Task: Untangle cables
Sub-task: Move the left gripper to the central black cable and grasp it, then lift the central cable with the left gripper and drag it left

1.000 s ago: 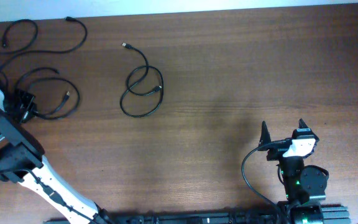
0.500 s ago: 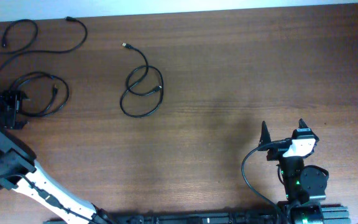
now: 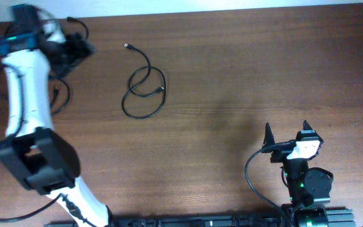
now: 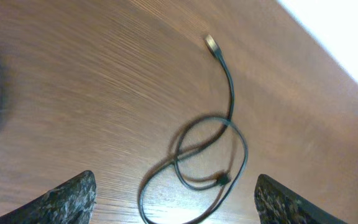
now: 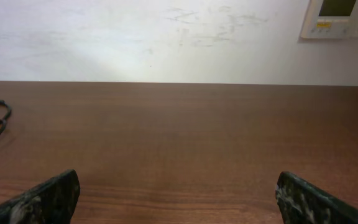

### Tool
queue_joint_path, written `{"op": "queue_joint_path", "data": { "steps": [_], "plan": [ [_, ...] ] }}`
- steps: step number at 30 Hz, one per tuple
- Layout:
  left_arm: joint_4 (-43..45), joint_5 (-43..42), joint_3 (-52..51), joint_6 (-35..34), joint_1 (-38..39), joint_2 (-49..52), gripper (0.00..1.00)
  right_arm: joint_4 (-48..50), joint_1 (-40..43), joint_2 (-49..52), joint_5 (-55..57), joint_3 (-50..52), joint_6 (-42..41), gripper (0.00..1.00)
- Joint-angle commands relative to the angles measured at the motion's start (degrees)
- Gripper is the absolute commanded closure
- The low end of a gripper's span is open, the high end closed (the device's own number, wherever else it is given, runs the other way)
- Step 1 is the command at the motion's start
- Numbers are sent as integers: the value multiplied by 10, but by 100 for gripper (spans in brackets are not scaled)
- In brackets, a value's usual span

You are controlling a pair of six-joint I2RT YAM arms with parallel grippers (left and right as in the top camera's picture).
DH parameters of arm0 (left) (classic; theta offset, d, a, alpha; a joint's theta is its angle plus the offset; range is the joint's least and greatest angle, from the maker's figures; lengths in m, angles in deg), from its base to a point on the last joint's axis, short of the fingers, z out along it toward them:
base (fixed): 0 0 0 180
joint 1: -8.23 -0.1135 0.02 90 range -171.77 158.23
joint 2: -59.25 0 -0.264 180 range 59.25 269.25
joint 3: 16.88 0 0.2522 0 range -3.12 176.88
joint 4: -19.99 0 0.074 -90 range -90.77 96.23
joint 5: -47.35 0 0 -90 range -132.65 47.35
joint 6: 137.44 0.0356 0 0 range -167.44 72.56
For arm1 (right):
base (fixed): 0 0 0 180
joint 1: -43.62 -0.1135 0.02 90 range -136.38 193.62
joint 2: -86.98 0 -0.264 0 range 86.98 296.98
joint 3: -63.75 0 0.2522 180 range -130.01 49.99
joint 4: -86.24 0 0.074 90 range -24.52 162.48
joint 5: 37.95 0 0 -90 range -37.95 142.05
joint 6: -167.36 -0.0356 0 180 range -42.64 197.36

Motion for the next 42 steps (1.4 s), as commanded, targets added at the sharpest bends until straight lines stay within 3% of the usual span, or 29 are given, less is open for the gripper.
{"op": "queue_joint_path", "data": {
  "steps": [1, 3, 8, 14, 19, 22, 25, 34, 38, 40, 42],
  "plan": [
    [-3, 103, -18, 82, 101, 34, 12, -3, -3, -2, 3, 3, -2, 2],
    [3, 115, -19, 123, 152, 68, 10, -3, -3, -2, 3, 3, -2, 2],
    [7, 126, -19, 137, 210, 142, 23, -3, -3, -2, 3, 3, -2, 2],
    [5, 289, -19, 137, 216, 164, 23, -3, -3, -2, 3, 3, -2, 2],
    [5, 243, -19, 131, 216, 181, 23, -3, -3, -2, 3, 3, -2, 1],
    [8, 248, -20, 131, 215, 199, 30, -3, -3, -2, 3, 3, -2, 2],
    [9, 260, -21, 131, 205, 214, 30, -3, -3, -2, 3, 3, -2, 2],
    [13, 197, -48, 131, 181, 218, 71, -3, -3, -2, 3, 3, -2, 2],
    [16, 187, -49, 131, 181, 218, 81, -3, -3, -2, 3, 3, -2, 2],
    [23, 170, -52, 131, 181, 218, 100, -3, -3, -2, 3, 3, -2, 2],
    [21, 165, -51, 130, 181, 218, 100, -3, -3, -2, 3, 3, -2, 2]
  ]
}}
